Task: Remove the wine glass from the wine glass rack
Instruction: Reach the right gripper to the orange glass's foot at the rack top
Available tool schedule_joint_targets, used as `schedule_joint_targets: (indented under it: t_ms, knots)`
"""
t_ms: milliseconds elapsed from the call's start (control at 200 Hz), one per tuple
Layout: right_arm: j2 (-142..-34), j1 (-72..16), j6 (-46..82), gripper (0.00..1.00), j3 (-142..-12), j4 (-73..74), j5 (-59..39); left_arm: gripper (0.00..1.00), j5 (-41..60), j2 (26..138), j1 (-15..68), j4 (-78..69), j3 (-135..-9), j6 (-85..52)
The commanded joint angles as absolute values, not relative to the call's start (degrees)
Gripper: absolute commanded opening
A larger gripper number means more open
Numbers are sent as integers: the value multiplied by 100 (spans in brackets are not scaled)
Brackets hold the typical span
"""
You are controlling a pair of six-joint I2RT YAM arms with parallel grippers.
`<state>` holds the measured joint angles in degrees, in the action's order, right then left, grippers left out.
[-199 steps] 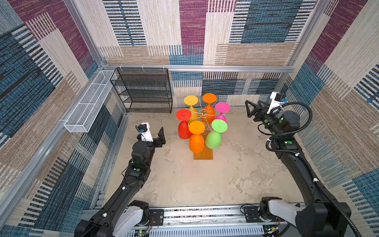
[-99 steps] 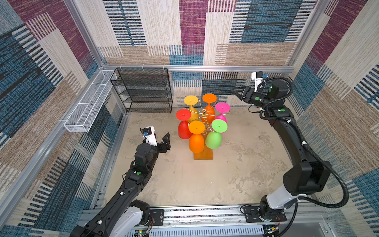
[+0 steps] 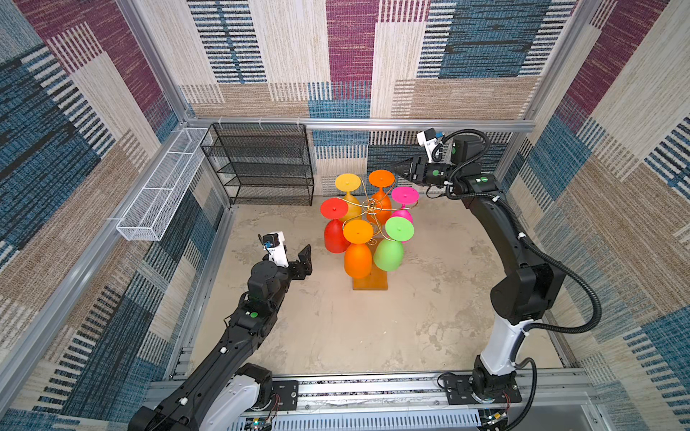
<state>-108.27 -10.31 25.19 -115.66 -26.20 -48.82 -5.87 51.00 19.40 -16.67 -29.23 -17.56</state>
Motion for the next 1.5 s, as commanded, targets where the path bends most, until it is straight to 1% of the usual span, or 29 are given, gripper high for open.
schedule_joint_targets:
  t_ms: [0,180,561,1302,1497]
  knots:
    - [-10945,-1076,2399,65,-11727,-2831,-4895,83,-591,5115,1934,-1717,-2909,-1793]
    - [-11083,-1143,2338,63,-11918,-2985,-4902,83,-621,5095,1934,-1719,-2895,-1775]
    - [-10980,-1186,2347,60,-11863,-2943,-4948,83,-677,5102,1934,-1714,-2848,-1784]
    - [-10758,-1204,2378,59,-11572,-2763,-5088,83,-702,5114,1933,-1674,-2856,-1798]
    - [-10782,-1238,2487,54,-11561,-2695,-5234,83,-708,5125,1934,-1670,-2856,-1802]
